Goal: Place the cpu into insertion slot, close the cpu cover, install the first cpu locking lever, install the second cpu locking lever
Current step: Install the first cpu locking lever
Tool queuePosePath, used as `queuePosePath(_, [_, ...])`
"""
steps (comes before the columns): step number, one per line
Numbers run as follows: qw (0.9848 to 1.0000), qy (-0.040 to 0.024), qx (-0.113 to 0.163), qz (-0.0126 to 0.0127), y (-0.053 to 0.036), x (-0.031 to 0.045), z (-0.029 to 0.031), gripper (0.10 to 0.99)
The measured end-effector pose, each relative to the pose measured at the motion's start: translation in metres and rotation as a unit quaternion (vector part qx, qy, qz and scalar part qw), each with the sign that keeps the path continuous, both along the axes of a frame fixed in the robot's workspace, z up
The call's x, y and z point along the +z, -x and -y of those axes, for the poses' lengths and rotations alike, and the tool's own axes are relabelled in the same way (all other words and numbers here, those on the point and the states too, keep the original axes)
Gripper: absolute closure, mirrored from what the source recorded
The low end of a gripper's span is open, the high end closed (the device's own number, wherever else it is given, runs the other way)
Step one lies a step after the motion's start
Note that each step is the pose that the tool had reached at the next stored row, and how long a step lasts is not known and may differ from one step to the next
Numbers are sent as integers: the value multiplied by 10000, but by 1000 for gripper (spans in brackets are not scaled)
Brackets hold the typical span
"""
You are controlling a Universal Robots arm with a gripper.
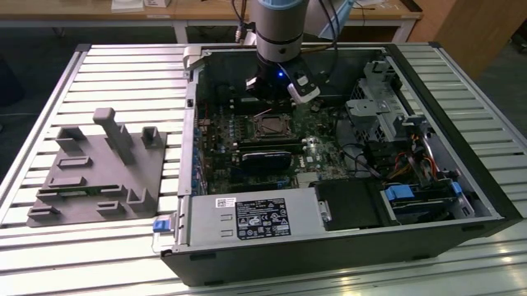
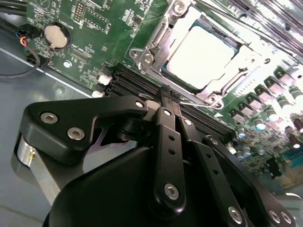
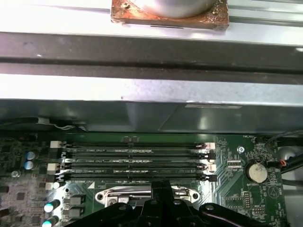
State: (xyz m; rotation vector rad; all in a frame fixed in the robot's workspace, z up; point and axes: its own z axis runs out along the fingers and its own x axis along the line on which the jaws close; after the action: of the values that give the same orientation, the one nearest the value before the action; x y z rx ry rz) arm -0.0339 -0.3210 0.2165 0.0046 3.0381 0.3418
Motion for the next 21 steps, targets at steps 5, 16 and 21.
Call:
queuePosePath(5, [9999,103,1,50,19,-20,-28,980])
queuePosePath(16, [9997,195,-5,154,82,-55,-124,980])
queuePosePath(21, [9990,206,-356,153,83,-70,-125,980])
